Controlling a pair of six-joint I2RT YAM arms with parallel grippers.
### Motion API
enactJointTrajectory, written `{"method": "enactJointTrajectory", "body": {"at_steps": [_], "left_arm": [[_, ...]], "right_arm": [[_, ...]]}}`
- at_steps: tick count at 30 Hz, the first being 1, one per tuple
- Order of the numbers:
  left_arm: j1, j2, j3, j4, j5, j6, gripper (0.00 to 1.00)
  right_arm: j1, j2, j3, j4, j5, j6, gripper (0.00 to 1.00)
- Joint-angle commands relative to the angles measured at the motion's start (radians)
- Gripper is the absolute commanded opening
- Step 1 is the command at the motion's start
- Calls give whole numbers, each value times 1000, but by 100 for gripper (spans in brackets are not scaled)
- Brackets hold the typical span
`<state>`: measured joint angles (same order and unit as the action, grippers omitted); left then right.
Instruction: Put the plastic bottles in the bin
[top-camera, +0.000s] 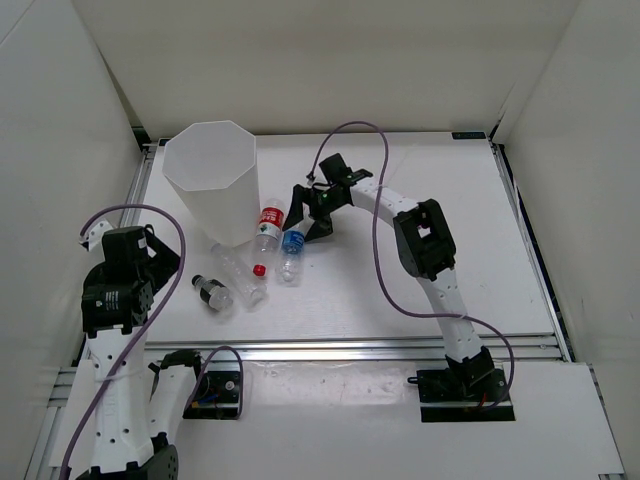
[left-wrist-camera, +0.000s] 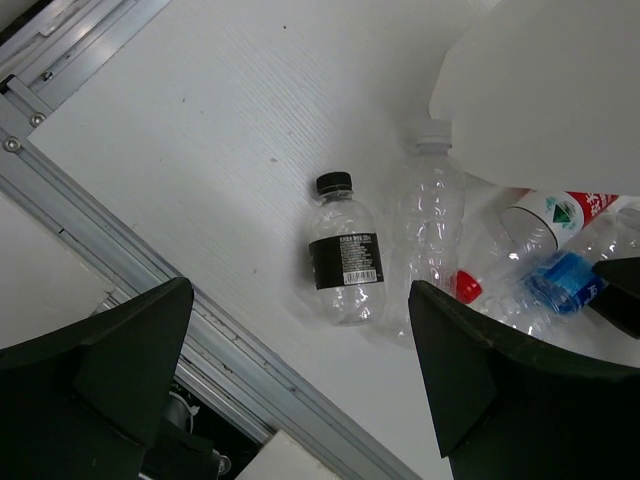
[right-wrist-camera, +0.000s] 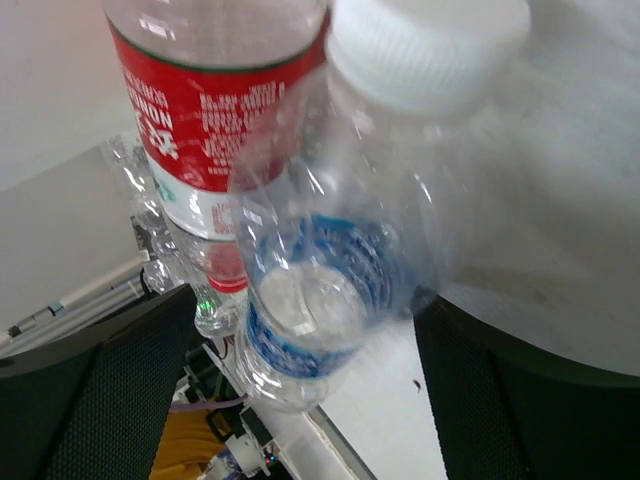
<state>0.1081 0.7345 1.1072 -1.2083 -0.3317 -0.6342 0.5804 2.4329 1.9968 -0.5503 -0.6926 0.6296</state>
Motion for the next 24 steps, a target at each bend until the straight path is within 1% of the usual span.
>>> {"method": "enactJointTrajectory", "body": {"at_steps": [1,2,3,4,6,7,9,10,12,13,15,16,18,20,21,24], "left_arm": [[-4,9,9,-13,63,24,100],[-4,9,10,-13,74,34,100],[-4,20,20,-13,83,53,100],[-4,20,20,-13,83,53,100],[-4,20,20,-13,83,53,100],[-4,20,20,-13,73,53,100],[-4,20,39,-13,72,53,100],[-4,20,39,-13,72,53,100],[-4,20,63,-13,63,53,100],[-4,20,63,-13,63,62,100],[-13,11,54,-13,63,62,100],[-13,11,54,-13,63,51,100],[-13,-13,28,-13,63,42,100],[-13,-14,16,-13,63,42,100],[-13,-14,16,-22,54,42,100],[-13,-14,16,-22,54,42,100]], "right_arm": [[1,46,72,13,-25,-16,90],[1,46,73,13,-25,-16,87],[1,55,73,13,-25,-16,81],[1,55,59,13,-25,-16,77],[1,22,27,13,-16,-25,69],[1,11,-7,13,-7,-40,64],[1,-33,-39,13,-7,-50,57],[-10,-53,-55,22,-7,-60,46],[-19,-132,-92,23,-18,-71,37],[-19,-162,-104,23,-18,-71,34],[-19,-246,-113,23,-4,-99,31],[-28,-271,-113,23,-4,-99,28],[-28,-327,-69,12,10,-99,26],[-28,-371,-32,1,21,-90,17],[-28,-385,-11,1,30,-90,17],[-28,-405,129,1,41,-45,17]]}}
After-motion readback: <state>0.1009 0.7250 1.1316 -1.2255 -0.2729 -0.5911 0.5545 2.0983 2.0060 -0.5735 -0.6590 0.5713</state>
